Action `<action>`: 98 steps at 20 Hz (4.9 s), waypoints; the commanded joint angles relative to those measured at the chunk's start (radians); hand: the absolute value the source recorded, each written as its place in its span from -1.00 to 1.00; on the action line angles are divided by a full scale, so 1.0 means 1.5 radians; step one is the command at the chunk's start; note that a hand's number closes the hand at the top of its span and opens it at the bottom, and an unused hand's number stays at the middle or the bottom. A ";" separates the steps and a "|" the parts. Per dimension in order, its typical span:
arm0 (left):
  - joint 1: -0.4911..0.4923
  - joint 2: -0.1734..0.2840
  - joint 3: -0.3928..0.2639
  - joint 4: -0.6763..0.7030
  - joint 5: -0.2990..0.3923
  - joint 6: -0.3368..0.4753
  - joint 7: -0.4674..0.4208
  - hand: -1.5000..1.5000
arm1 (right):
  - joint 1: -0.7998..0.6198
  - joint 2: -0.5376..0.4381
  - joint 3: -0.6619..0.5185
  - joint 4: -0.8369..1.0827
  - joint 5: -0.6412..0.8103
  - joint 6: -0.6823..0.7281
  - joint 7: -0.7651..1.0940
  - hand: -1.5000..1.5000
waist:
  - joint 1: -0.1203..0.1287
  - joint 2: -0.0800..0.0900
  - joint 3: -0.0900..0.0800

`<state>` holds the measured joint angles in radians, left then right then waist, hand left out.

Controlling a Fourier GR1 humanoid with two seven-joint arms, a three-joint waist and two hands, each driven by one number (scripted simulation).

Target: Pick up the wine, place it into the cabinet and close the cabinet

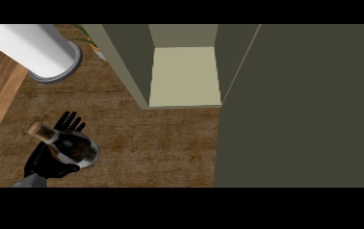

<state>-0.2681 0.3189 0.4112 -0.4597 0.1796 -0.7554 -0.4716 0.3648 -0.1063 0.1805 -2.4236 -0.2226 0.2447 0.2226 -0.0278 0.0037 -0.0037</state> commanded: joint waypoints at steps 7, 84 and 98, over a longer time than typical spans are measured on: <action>-0.022 -0.038 -0.030 0.032 0.003 -0.131 -0.057 1.00 | 0.012 -0.001 0.005 -0.090 -0.046 -0.014 0.051 -1.00 | -0.002 -0.002 0.000; -0.133 -0.193 -0.485 -0.328 -0.256 0.917 0.344 1.00 | 0.023 -0.004 -0.024 -0.025 -0.066 0.065 -0.027 -1.00 | -0.054 0.010 0.002; -0.151 -0.186 -0.435 -0.348 -0.223 0.966 0.352 1.00 | 0.029 0.005 -0.006 -0.012 -0.062 0.071 -0.029 -1.00 | -0.070 0.014 0.001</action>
<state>-0.2490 0.0814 -0.2693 -1.1502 -0.1949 0.8101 -0.0536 0.3922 -0.0955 0.1718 -2.3876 -0.2588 0.3542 0.1536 -0.0960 -0.0073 0.0161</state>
